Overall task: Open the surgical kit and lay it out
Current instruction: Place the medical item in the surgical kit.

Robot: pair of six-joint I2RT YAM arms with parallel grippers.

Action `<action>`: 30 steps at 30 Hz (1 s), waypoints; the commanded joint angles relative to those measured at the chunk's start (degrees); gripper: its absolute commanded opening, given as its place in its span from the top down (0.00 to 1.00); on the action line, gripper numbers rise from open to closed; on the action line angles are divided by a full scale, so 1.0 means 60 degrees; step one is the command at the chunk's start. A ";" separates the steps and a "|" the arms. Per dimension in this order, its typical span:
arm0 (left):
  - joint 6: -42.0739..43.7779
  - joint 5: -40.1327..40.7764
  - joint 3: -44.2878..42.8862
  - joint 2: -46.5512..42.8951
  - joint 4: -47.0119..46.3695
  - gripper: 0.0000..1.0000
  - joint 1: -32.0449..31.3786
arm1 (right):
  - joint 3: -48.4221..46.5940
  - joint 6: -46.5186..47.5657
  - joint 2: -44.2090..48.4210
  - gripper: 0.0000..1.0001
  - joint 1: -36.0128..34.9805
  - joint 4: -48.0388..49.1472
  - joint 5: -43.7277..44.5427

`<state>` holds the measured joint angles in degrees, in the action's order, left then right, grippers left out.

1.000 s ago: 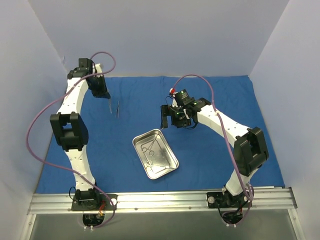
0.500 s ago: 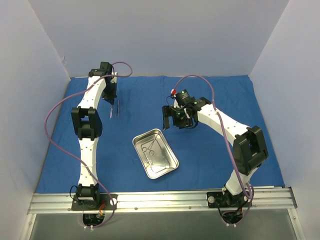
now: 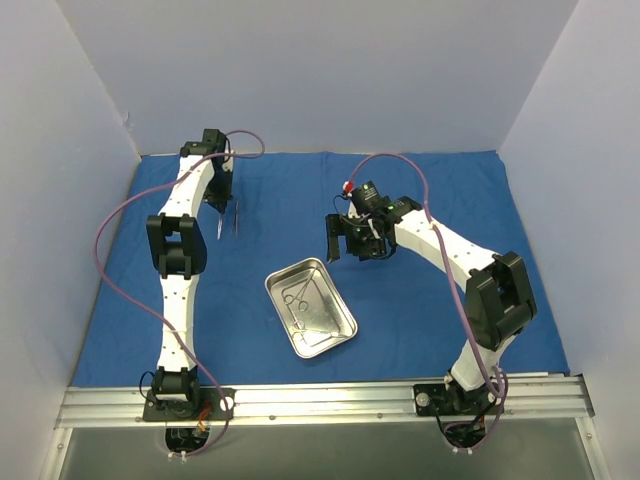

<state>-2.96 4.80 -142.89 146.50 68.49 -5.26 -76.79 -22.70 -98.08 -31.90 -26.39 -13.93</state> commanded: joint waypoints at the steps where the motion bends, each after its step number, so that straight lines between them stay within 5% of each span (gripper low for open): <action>1: 0.0113 0.0138 -0.0560 0.0237 0.0027 0.98 0.0026 | 0.0216 -0.0143 0.0131 0.10 0.0043 -0.0142 0.0052; 11: 0.0084 0.0313 -0.0589 0.0486 -0.0267 0.97 0.0041 | 0.0143 -0.0187 0.0058 0.11 0.0014 -0.0128 -0.0065; 19: 0.0040 0.0343 -0.0516 0.0442 -0.0355 0.66 0.0129 | -0.0178 -0.0275 -0.0220 0.11 -0.0366 -0.0128 -0.0036; 26: -0.0237 0.0007 -0.0355 0.0033 -0.0268 0.56 0.0217 | -0.0969 0.0062 -0.0689 0.11 -0.1084 -0.0522 0.0271; 30: -0.1262 0.0650 0.0301 -0.1501 0.0348 0.53 0.0232 | -0.1189 -0.0257 -0.1272 0.14 -0.1639 -0.0713 0.0402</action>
<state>-5.45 6.26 -142.76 148.20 68.31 -4.27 -81.12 -23.14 -103.33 -39.70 -27.53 -13.43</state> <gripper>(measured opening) 0.462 0.873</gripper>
